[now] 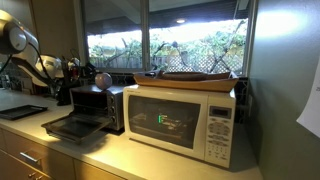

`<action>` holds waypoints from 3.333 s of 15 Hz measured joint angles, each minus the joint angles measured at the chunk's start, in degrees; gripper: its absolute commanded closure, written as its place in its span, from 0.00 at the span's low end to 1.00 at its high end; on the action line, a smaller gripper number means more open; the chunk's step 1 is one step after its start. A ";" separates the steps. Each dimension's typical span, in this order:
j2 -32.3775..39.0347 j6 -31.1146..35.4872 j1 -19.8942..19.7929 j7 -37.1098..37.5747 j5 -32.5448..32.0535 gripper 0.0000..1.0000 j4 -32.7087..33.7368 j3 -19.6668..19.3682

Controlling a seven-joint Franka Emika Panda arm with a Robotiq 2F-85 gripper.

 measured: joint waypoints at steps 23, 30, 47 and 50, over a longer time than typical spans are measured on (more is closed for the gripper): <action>-0.75 5.69 0.98 -0.89 3.96 0.42 0.72 0.79; -0.64 13.19 0.08 -1.06 7.52 0.00 0.38 0.11; -6.29 21.84 -3.64 -1.93 41.84 0.00 8.15 -3.09; -9.29 25.75 -5.83 -1.85 48.87 0.00 8.25 -5.39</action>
